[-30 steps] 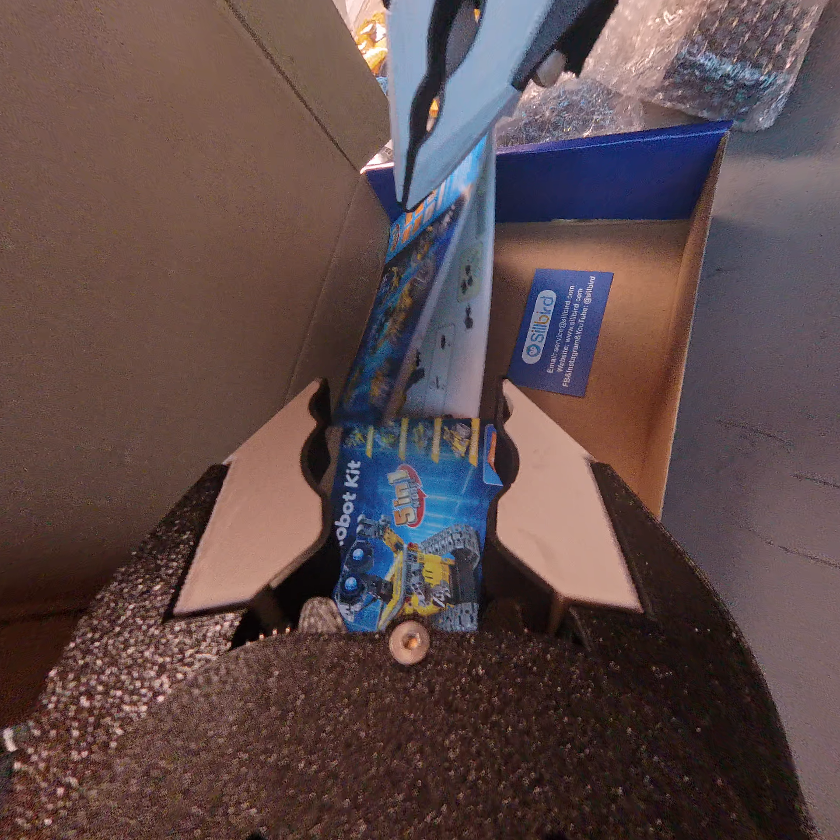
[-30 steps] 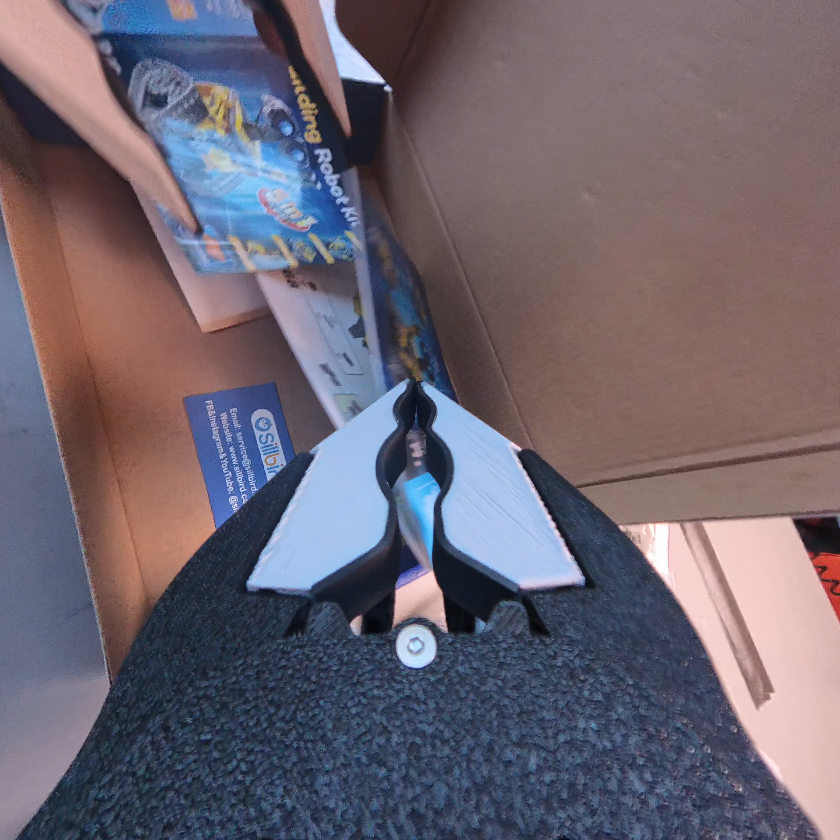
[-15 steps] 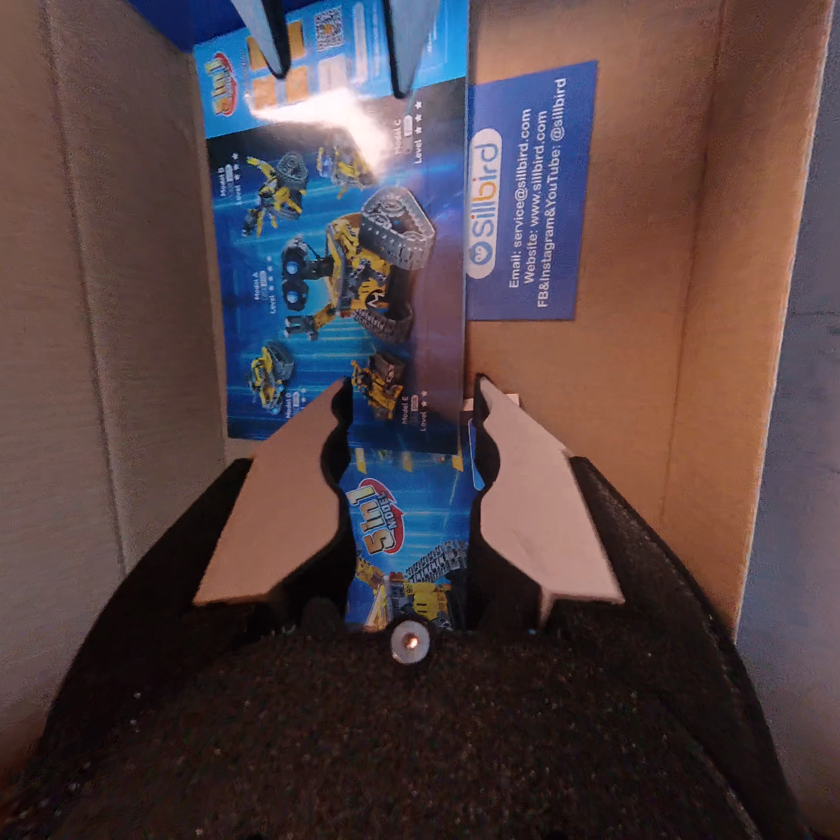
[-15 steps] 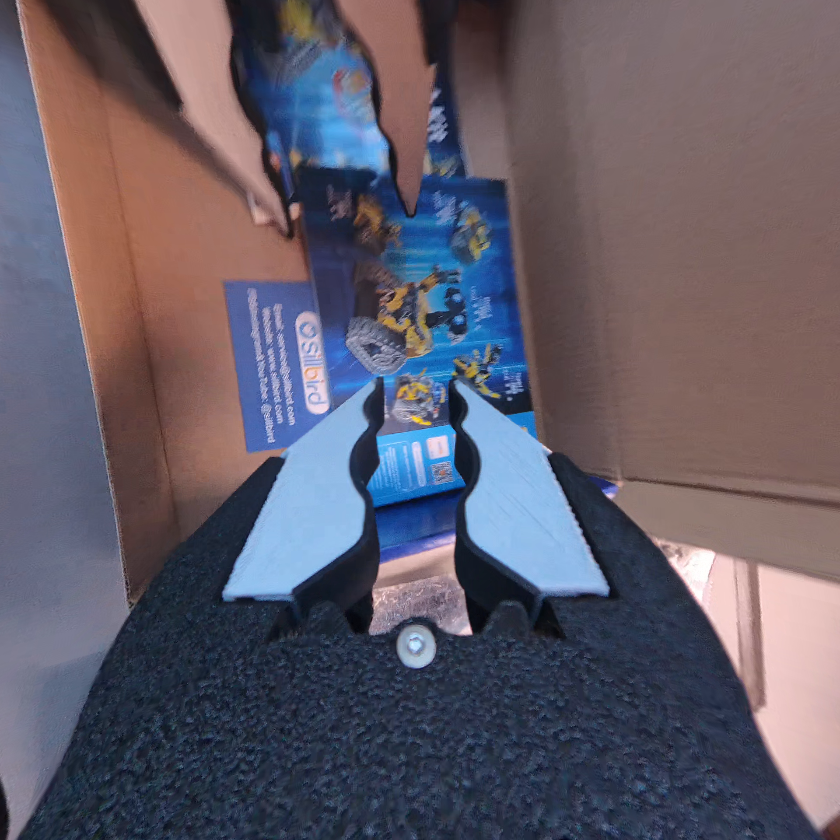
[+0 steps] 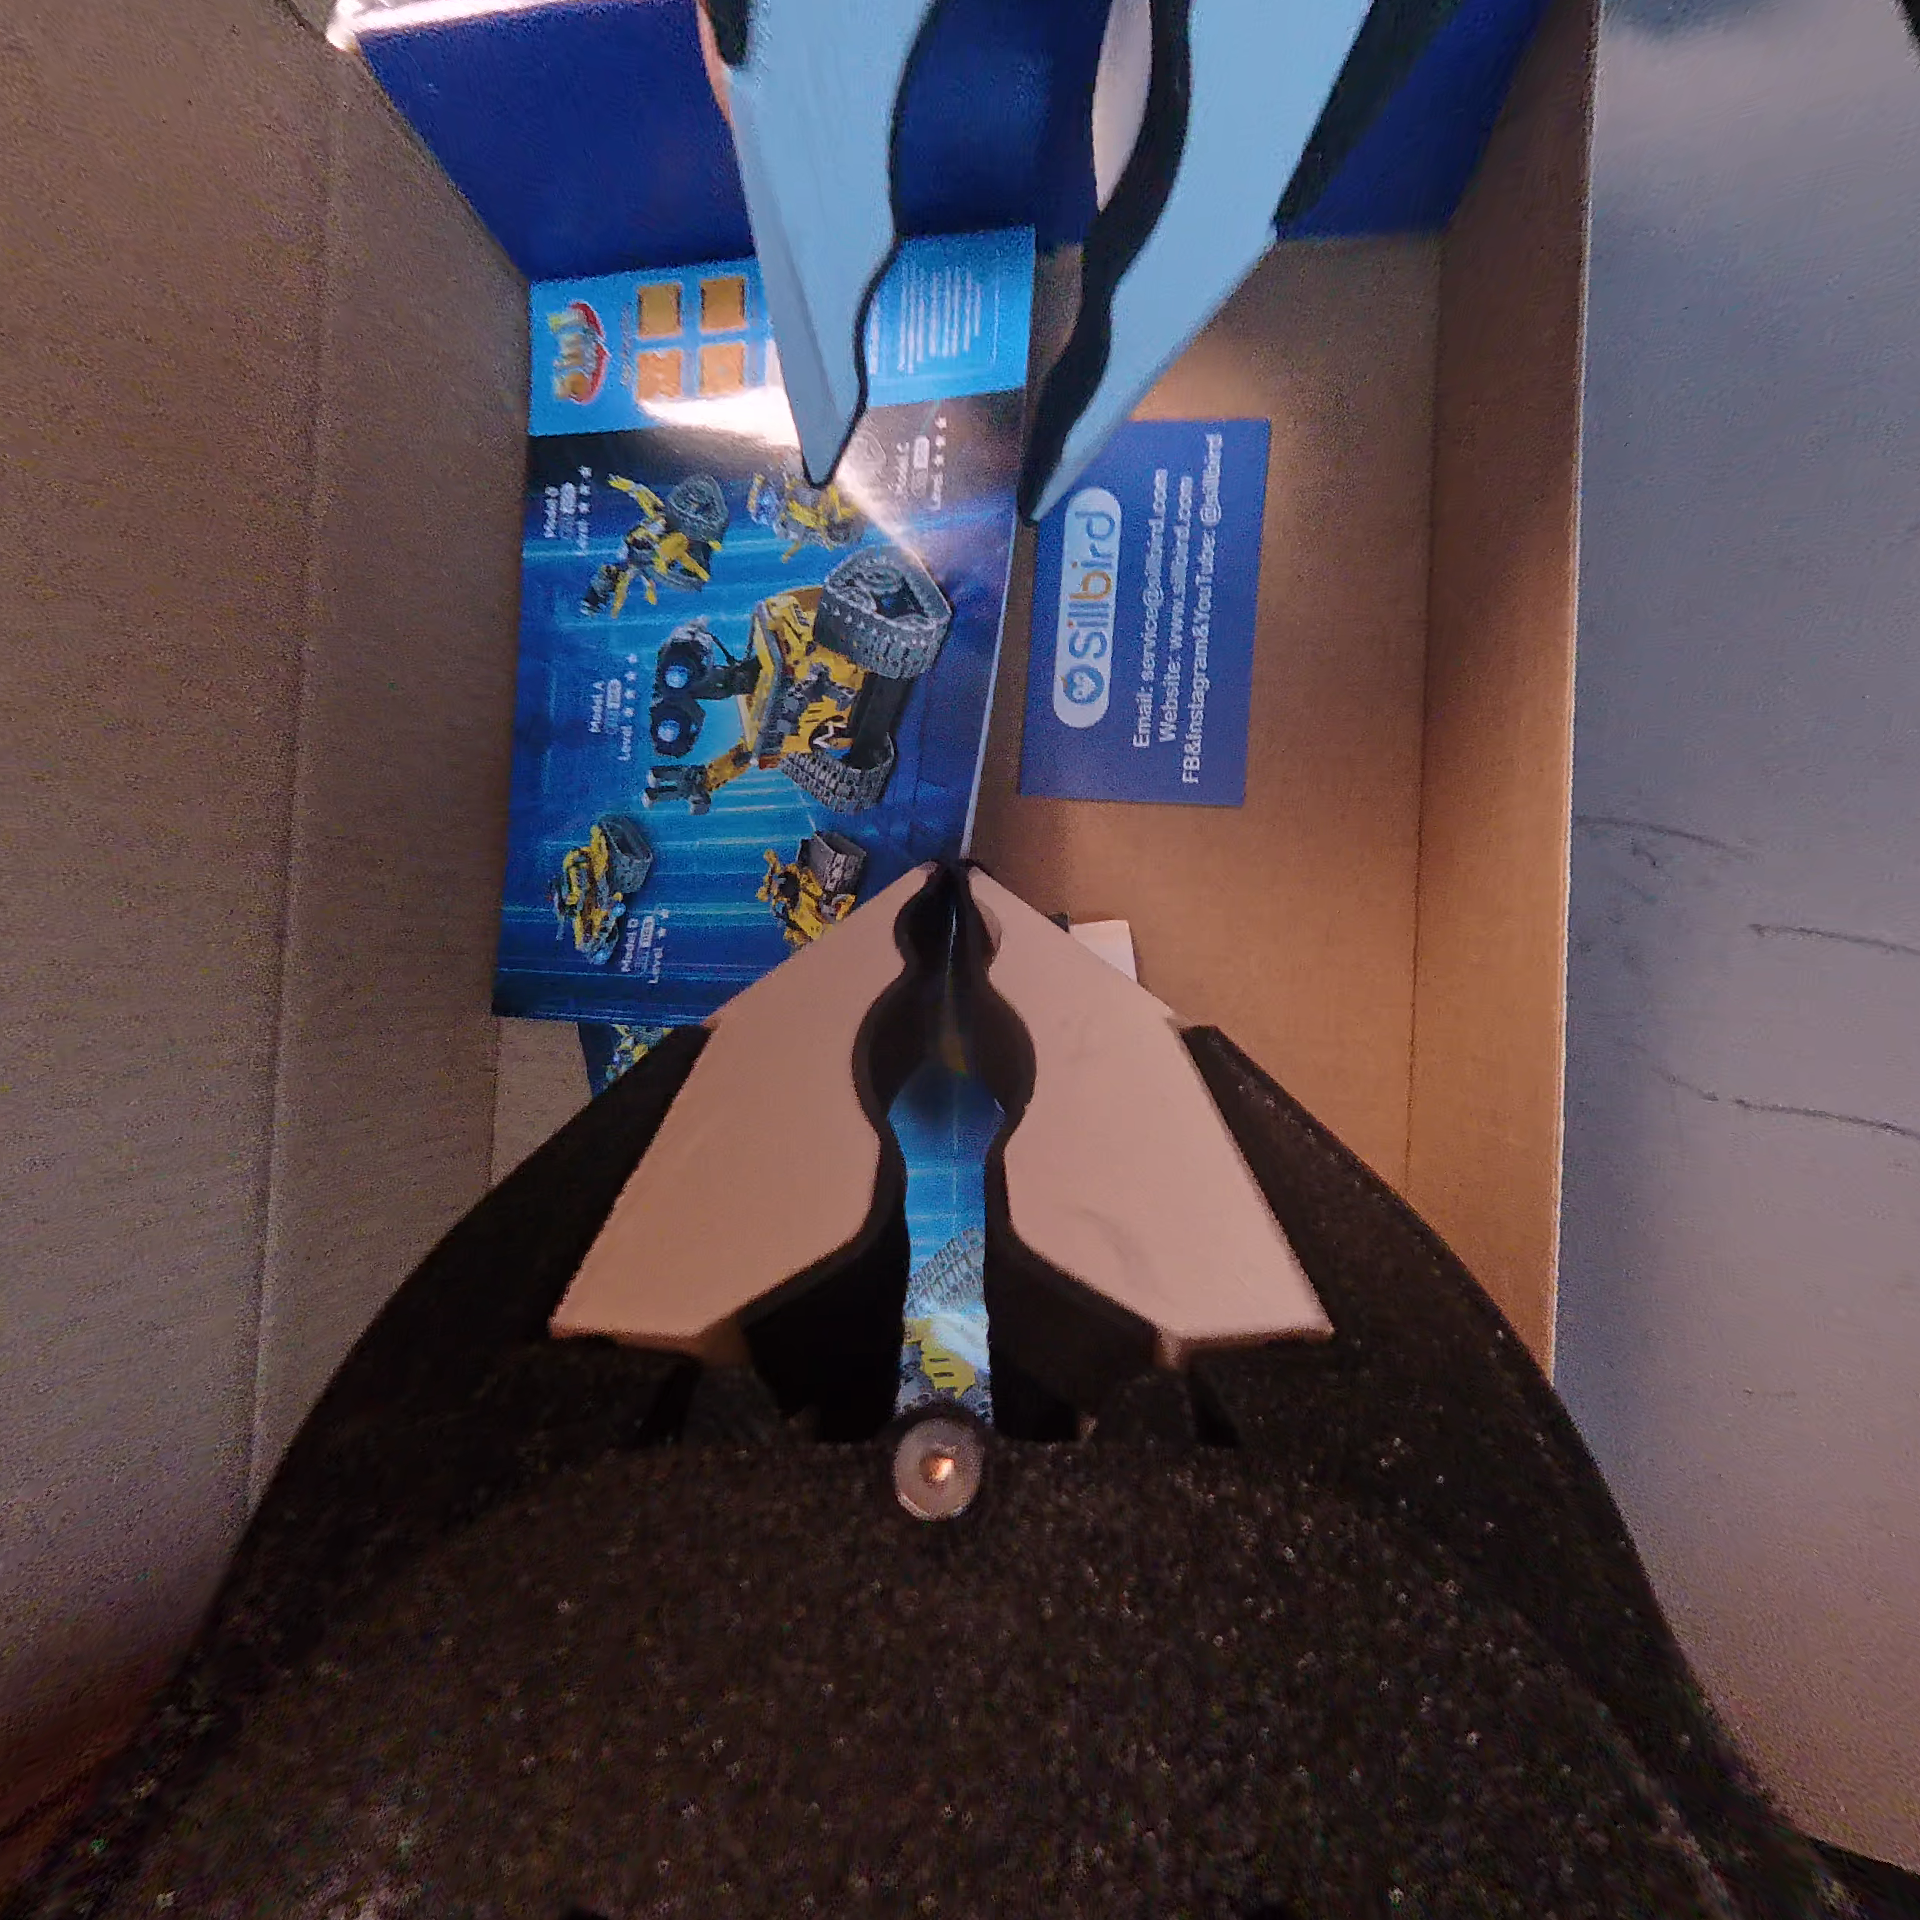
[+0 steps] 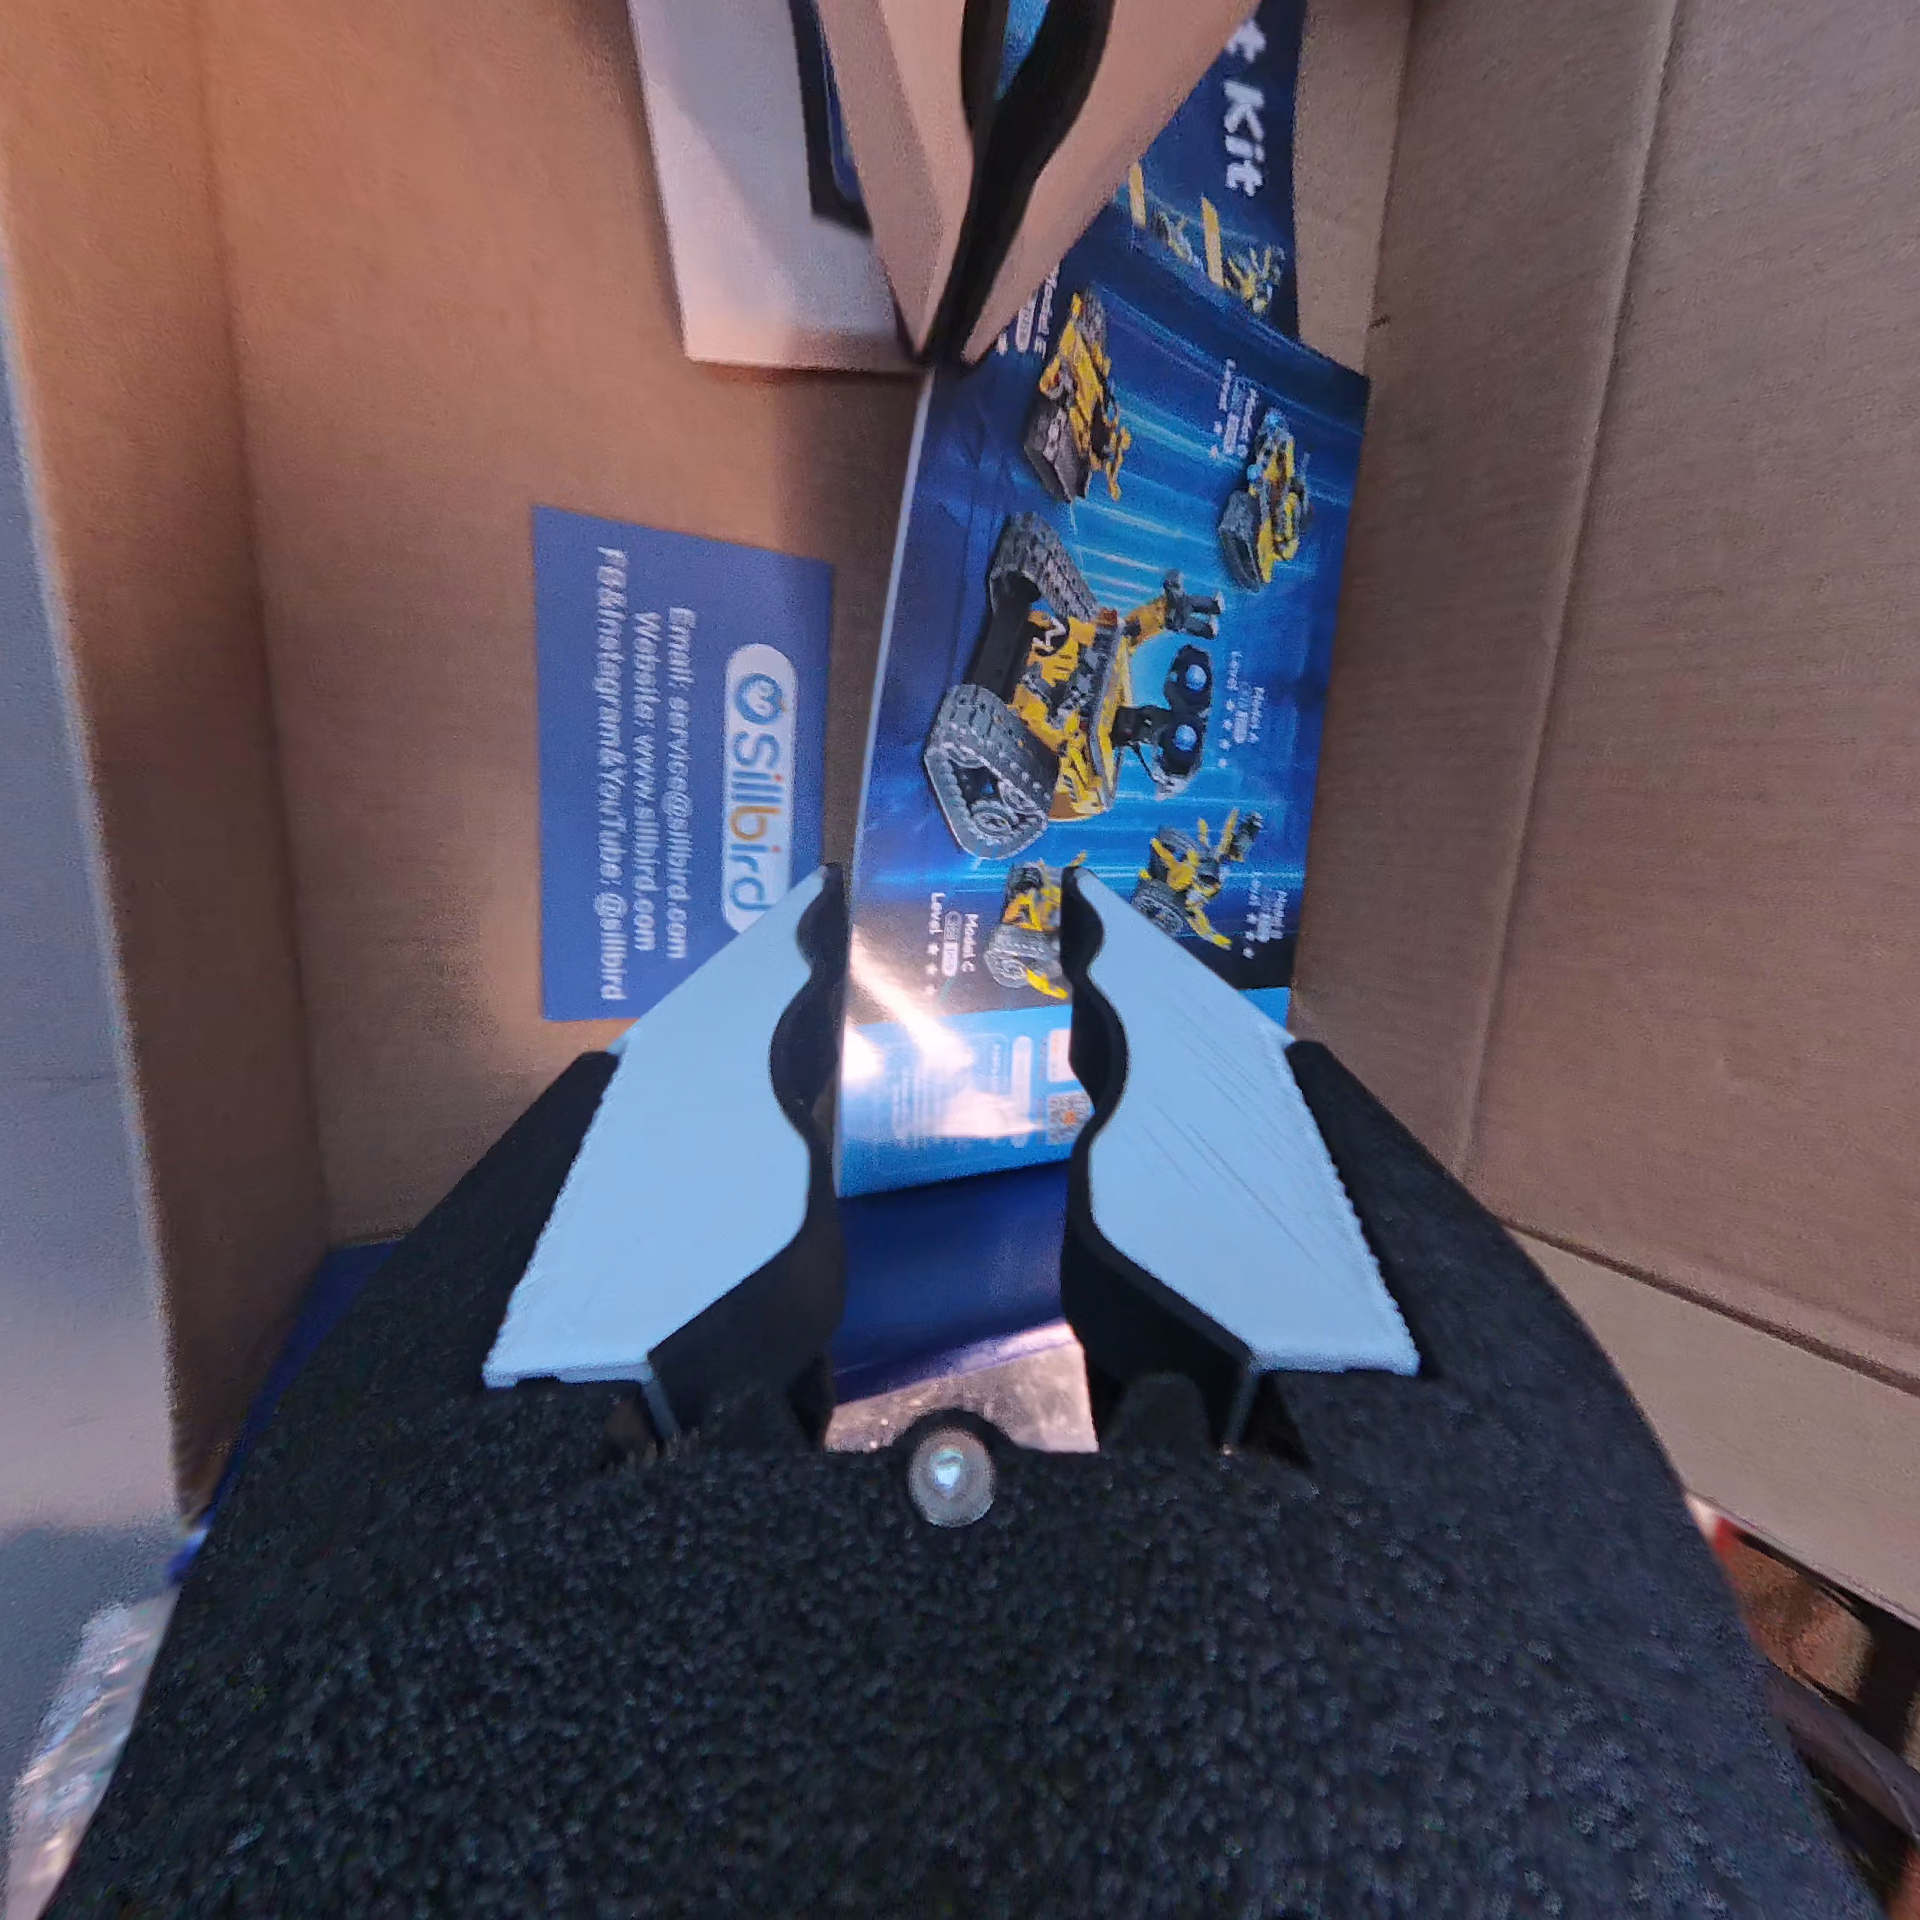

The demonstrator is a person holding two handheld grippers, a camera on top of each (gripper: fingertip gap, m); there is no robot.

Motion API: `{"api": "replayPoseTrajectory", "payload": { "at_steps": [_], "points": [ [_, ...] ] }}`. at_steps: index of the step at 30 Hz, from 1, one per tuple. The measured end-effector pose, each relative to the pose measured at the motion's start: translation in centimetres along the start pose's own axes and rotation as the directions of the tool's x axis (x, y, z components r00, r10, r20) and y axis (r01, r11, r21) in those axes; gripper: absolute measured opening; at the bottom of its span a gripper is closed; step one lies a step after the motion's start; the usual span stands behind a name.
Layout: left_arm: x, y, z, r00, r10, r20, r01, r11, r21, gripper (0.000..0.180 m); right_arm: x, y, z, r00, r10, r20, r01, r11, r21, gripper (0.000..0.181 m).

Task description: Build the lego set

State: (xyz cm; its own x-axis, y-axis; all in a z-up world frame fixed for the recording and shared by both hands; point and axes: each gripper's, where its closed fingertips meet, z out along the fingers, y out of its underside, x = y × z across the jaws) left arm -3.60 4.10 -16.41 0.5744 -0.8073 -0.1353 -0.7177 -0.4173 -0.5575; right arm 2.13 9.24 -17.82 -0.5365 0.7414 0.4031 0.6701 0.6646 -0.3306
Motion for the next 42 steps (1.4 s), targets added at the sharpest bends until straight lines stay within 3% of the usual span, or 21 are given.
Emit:
{"api": "replayPoseTrajectory", "payload": {
  "at_steps": [3,8,9,12,15,20,26,28,34,42],
  "points": [
    [-0.9,-0.9,-1.2,0.999,-0.052,-0.01,0.053,0.996,0.069,0.0,0.1,0.2,0.3,1.0,-0.016,0.0,0.016,1.0,-0.014,0.036],
    [-2.4,-1.3,-2.2,0.995,-0.099,0.006,0.097,0.983,0.157,0.001,1.2,-0.6,-0.7,0.998,-0.034,-0.061,0.036,0.999,0.033,0.001],
    [-2.7,-1.4,-2.5,0.994,-0.106,0.019,0.101,0.979,0.177,0.002,1.8,-0.6,-1.1,0.996,-0.025,-0.082,0.028,0.999,0.041,0.0],
    [-3.2,-2.4,-3.7,0.992,-0.105,0.076,0.084,0.967,0.242,0.038,3.1,-0.9,-2.5,0.997,0.034,-0.073,-0.028,0.996,0.084,0.0],
    [-3.2,-2.7,-4.3,0.989,-0.064,0.135,0.031,0.972,0.231,0.059,4.3,-1.2,-3.9,0.996,0.073,-0.056,-0.066,0.991,0.116,0.0],
    [-3.5,-3.2,-4.1,0.986,-0.056,0.159,0.017,0.972,0.235,0.061,6.6,-2.1,-6.7,0.987,0.16,0.023,-0.161,0.97,0.184,0.0],
    [-3.5,-4.7,-5.8,0.986,-0.169,0.004,0.156,0.92,0.359,0.064,8.5,-3.0,-9.2,0.968,0.221,0.116,-0.241,0.949,0.204,0.0],
    [-3.0,-4.0,-6.1,0.975,-0.209,-0.075,0.222,0.921,0.319,0.074,8.8,-3.0,-9.8,0.96,0.235,0.15,-0.262,0.946,0.192,0.0],
    [-3.0,-0.3,-5.5,0.97,-0.241,-0.015,0.239,0.95,0.202,0.073,9.8,-3.3,-11.0,0.95,0.265,0.164,-0.292,0.94,0.177,0.0],
    [-4.9,-2.0,-8.3,0.943,-0.334,-0.013,0.305,0.845,0.439,0.081,10.6,-5.0,-14.3,0.902,0.371,0.219,-0.425,0.852,0.307,0.0]
  ]
}}
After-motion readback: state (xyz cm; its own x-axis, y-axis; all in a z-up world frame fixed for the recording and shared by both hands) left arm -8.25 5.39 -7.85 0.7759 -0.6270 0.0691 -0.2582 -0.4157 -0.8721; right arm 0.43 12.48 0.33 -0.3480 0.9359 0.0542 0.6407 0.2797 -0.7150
